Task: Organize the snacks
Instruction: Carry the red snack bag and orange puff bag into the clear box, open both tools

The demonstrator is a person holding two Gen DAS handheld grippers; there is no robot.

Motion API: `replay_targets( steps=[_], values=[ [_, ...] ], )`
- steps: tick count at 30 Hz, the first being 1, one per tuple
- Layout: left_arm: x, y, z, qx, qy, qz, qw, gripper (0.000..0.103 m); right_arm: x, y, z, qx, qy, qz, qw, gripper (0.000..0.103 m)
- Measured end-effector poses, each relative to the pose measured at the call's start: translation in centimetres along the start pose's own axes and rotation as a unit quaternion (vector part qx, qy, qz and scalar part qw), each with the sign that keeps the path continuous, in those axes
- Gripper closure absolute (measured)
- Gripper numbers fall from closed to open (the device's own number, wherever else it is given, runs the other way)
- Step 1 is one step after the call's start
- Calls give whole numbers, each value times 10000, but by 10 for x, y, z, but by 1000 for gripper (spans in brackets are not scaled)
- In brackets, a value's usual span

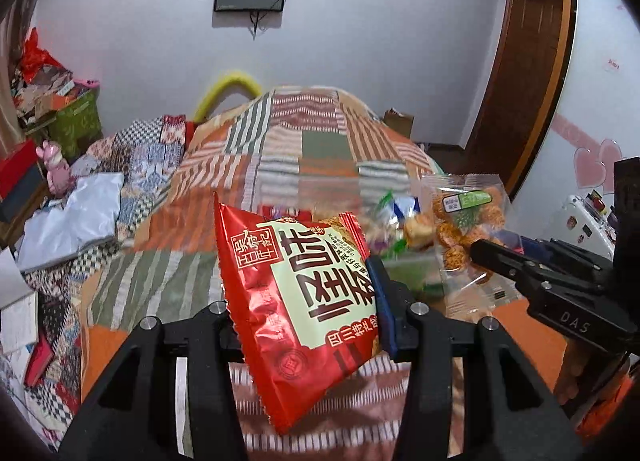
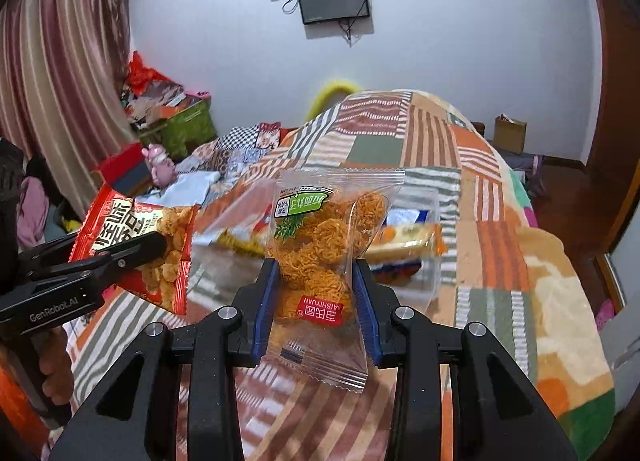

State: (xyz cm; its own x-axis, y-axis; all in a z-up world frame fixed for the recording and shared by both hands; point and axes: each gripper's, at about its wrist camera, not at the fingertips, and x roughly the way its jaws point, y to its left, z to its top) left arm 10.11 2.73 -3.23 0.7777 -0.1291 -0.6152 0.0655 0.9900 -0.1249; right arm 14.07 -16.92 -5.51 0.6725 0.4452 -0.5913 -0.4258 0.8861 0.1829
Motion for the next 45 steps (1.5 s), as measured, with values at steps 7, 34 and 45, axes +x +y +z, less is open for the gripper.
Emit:
replay_targets(
  steps=[7,34,45],
  values=[
    [21,-7,26,14,-68,-31,10000,57,13,-4,16,-46,-67,-117,9999,69],
    [126,14,47,-210,417,368,9982,55,94,-15,35,-186,445,-255,9985,68],
    [141,19,41,-300,699,431,9962,39,93,-18,38,-163,441,-400,9981,46]
  ],
)
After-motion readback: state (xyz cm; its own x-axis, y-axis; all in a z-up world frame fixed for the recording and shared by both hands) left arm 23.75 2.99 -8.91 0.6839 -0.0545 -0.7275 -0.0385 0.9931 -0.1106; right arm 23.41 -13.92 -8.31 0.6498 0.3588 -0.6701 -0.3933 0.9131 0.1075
